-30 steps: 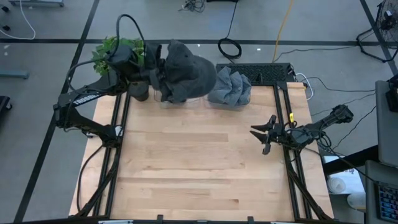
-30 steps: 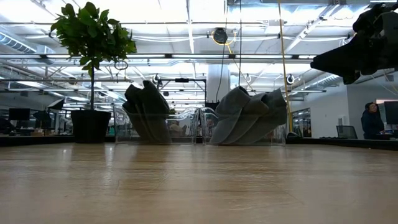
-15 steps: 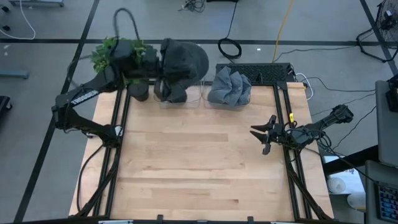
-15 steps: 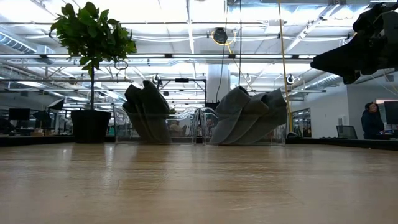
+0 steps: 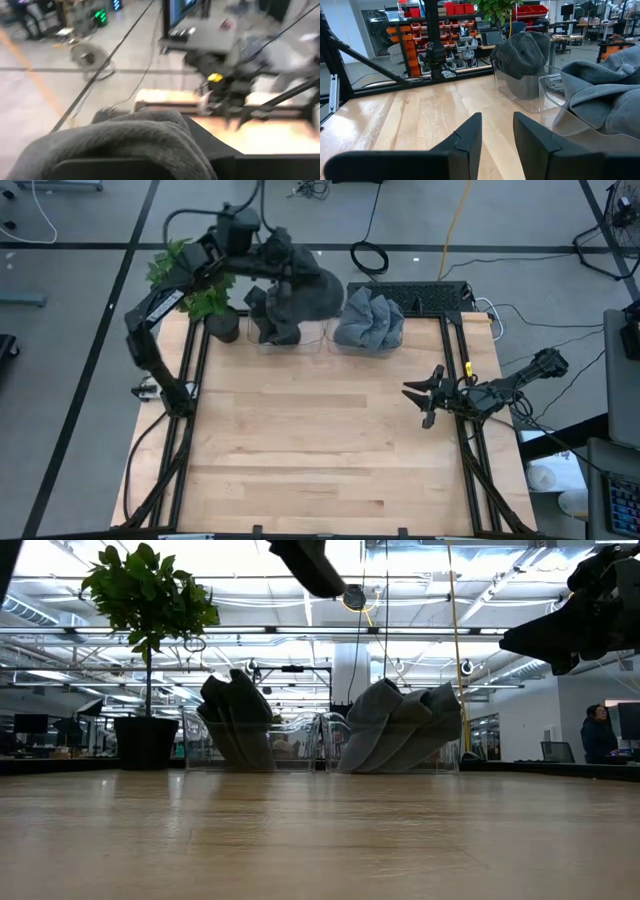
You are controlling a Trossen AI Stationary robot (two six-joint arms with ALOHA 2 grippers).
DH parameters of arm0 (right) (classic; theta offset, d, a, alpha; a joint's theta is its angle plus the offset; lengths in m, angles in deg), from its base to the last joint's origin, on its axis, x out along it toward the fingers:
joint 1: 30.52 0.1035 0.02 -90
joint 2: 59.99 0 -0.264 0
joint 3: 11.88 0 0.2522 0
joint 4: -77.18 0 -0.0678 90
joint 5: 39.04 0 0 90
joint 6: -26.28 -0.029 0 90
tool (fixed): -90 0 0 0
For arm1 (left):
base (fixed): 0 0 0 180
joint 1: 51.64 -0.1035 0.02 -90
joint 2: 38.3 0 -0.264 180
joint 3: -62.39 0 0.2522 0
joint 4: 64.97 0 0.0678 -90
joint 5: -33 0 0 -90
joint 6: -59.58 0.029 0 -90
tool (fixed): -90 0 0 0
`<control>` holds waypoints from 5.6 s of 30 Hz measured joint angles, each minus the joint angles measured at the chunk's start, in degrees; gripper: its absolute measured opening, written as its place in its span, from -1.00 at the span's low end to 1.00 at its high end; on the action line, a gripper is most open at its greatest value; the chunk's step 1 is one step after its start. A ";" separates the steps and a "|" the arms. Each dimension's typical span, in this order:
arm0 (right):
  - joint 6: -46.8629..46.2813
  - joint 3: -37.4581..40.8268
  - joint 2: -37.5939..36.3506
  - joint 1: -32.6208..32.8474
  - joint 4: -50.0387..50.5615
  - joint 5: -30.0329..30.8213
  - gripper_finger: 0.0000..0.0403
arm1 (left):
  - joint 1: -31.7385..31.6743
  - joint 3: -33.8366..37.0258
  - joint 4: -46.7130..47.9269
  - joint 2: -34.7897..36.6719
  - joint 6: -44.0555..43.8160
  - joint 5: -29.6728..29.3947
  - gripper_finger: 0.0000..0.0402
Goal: Pick & Place hat
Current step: Put the black cap into the left transparent bin, then return to Home Position
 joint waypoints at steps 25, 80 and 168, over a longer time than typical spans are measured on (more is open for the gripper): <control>0.00 0.00 0.00 0.01 0.00 0.00 -0.51 | -3.63 -9.11 24.11 -16.04 17.76 -19.21 -0.99; 0.01 -0.01 -0.02 0.01 0.02 0.02 -0.51 | -5.99 20.18 8.56 -21.77 -3.78 -19.42 -0.96; 0.00 0.00 0.00 0.00 0.02 0.02 -0.51 | 20.25 87.55 -32.49 71.03 -11.85 -22.51 0.58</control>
